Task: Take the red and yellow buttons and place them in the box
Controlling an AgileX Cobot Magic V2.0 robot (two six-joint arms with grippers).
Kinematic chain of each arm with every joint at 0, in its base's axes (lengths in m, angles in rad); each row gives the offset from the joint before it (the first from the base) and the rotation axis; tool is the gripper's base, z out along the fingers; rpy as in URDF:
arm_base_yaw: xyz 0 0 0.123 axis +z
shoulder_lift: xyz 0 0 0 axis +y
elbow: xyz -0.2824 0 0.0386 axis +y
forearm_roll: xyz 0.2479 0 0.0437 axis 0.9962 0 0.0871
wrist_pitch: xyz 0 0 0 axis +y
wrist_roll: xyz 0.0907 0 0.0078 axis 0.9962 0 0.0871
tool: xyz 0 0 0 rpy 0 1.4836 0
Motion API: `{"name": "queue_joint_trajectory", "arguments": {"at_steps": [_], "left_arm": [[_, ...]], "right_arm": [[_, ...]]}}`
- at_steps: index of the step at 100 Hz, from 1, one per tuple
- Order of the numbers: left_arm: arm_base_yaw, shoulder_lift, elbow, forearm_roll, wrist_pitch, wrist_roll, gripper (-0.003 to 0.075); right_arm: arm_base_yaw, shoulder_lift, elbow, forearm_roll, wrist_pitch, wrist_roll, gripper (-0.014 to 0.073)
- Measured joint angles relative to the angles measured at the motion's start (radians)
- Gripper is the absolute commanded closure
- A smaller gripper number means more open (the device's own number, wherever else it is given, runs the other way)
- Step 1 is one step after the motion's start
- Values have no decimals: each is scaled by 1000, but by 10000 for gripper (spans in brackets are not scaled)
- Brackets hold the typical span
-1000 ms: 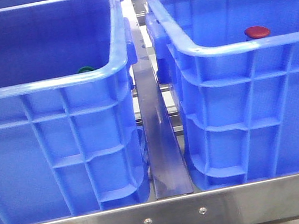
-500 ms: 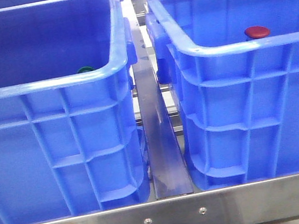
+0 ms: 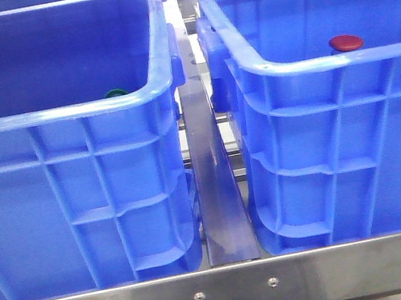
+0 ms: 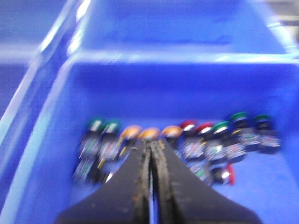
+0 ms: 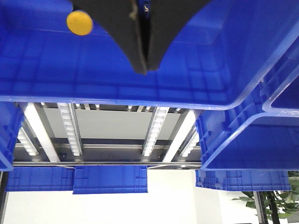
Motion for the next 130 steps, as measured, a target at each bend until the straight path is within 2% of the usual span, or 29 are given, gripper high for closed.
{"name": "queue_joint_trajectory", "arguments": {"at_steps": [10,36,73,130], "left_arm": [[41,-61,71,-90,-109,133,741],[198,-251,323,-259,-276,252,741],[210,-471,664,-282,-380,265,741],[185,-470,699,-262,-525,267,741]], "right_arm": [[0,0,0,0,0,0,663],[0,0,0,0,0,0,663],[0,0,0,0,2,0,663],[0,0,0,0,2,0,663]]}}
